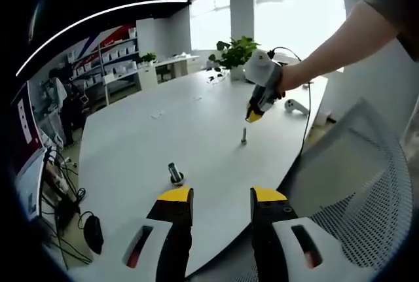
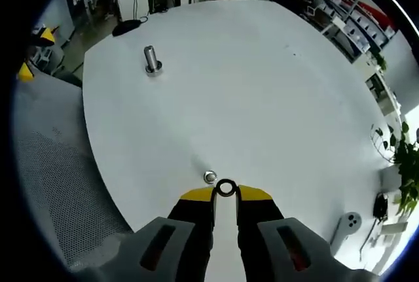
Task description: Place the washer onto the threaded stud by aligning its center hole with the stud, sliding it down to the base, and recovering from edge contact or off-axis alignment until the washer reaches the visible bottom stop.
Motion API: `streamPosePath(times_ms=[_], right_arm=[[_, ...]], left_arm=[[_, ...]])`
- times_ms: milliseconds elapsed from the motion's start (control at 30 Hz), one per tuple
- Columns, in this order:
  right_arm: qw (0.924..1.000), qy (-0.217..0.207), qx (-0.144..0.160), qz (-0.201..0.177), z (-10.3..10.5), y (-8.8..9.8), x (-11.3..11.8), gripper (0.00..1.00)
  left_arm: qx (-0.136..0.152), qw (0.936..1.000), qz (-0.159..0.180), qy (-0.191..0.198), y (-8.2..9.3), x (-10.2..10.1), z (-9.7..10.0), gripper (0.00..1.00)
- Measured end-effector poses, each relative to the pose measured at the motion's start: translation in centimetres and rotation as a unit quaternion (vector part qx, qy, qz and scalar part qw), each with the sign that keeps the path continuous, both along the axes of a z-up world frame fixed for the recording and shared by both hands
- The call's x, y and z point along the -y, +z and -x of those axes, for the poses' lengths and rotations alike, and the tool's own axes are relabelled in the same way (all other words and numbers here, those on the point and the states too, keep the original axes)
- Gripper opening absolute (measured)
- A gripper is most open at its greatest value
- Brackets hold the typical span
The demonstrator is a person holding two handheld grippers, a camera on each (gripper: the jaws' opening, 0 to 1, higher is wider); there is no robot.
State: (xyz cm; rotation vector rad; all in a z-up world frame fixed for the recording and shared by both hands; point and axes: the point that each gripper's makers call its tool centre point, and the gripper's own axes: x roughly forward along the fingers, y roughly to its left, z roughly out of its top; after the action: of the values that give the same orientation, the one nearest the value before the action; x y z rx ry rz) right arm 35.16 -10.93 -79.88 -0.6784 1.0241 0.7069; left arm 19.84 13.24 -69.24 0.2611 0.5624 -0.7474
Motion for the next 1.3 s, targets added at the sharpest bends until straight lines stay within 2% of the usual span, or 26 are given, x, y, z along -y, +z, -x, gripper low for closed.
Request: streamPosePath(times_ms=[133, 233, 567, 1133, 1300], right_arm=[[0.9999, 0.010, -0.012, -0.002, 0.2, -0.8, -0.8, 0.14], [0.9995, 0.023, -0.018, 0.011, 0.3, -1.3, -0.9, 0.14], [0.9994, 0.022, -0.027, 0.010, -0.1, -1.6, -1.1, 0.14], [0.9987, 0.029, -0.038, 0.015, 0.4, -1.8, -1.0, 0.14], [0.9986, 0.029, -0.042, 0.018, 0.3, -2.4, -1.0, 0.14]], left_arm=[[0.000, 1.0000, 0.000, 0.001, 0.0, -0.1, 0.0, 0.33], [-0.002, 1.0000, 0.000, 0.004, -0.1, -0.2, -0.1, 0.33], [-0.003, 1.0000, 0.001, 0.005, -0.1, -0.1, -0.1, 0.33], [-0.006, 1.0000, 0.004, 0.002, -0.1, 0.0, -0.1, 0.33], [-0.007, 1.0000, 0.003, 0.003, -0.2, 0.0, 0.0, 0.33]])
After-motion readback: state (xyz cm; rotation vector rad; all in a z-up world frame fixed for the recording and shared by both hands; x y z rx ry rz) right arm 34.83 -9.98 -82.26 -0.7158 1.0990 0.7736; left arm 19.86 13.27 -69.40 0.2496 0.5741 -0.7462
